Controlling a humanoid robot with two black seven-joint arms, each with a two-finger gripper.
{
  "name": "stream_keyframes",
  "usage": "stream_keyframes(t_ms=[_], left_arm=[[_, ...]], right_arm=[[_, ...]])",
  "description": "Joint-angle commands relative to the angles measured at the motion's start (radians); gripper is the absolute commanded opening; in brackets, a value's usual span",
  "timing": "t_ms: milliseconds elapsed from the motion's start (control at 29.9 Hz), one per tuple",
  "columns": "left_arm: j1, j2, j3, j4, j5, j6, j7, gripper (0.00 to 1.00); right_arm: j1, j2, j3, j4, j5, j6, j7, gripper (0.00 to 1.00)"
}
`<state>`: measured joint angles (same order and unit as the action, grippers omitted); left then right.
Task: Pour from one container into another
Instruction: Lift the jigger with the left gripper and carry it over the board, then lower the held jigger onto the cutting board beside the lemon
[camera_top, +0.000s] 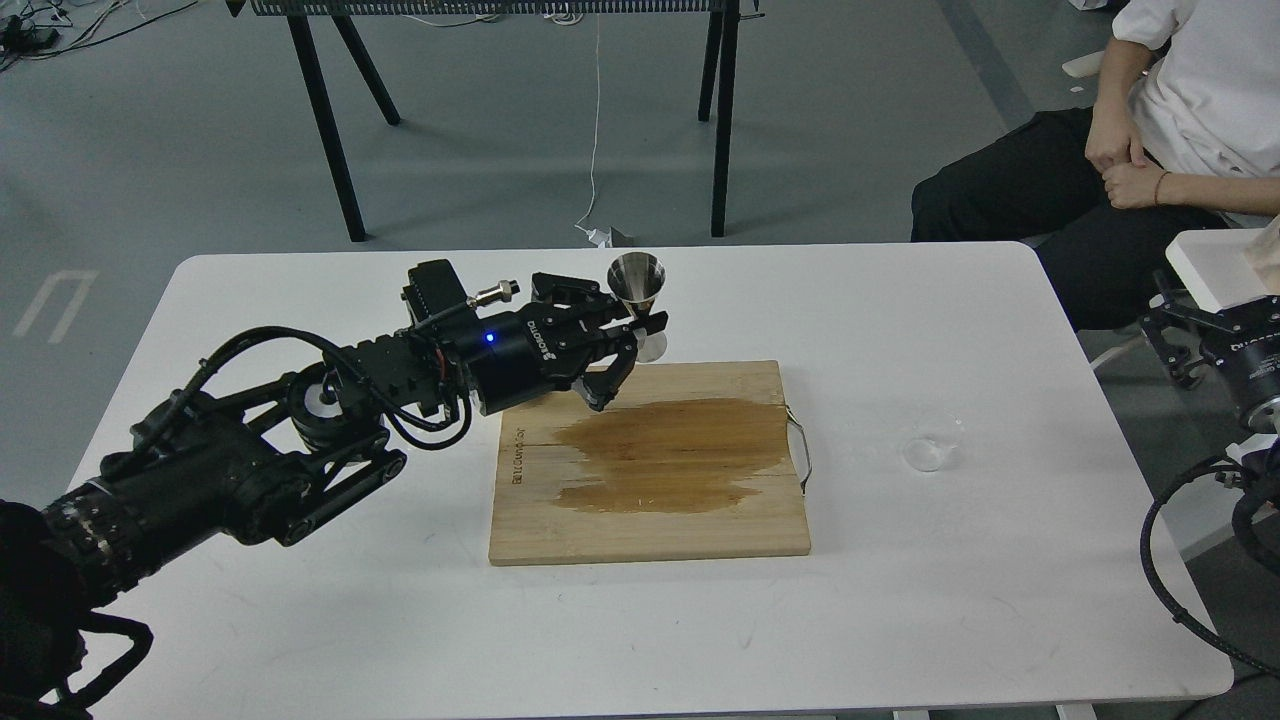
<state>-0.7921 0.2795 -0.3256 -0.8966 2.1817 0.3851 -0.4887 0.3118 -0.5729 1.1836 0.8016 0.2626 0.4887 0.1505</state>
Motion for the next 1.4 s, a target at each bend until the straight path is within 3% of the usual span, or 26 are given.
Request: stream_keyframes(t_ms=[0,401,969,1370], left_arm=[[0.004,-0.054,0.068,0.061,0.0,0.006,0.0,0.05],[0.059,-0.154,0.097,0.149,0.0,0.008,0.0,0.06],[0.067,-0.233,0.094,0.389,0.0,0.021,0.0,0.08],[0.067,-0.232,0.096,0.398,0.0,0.047,0.0,0.14]], right_arm=[[0.0,0.002,0.001,0.001,0.0,0.0,0.0,1.0],[0.001,-0.002,0.001,0.001,-0.002,0.0,0.0,1.0],[0.007,-0.004,0.001,-0.002,-0.003,0.0,0.0,1.0],[0.009,-0.005,-0.002,-0.004,-0.005,0.0,-0.002,1.0]])
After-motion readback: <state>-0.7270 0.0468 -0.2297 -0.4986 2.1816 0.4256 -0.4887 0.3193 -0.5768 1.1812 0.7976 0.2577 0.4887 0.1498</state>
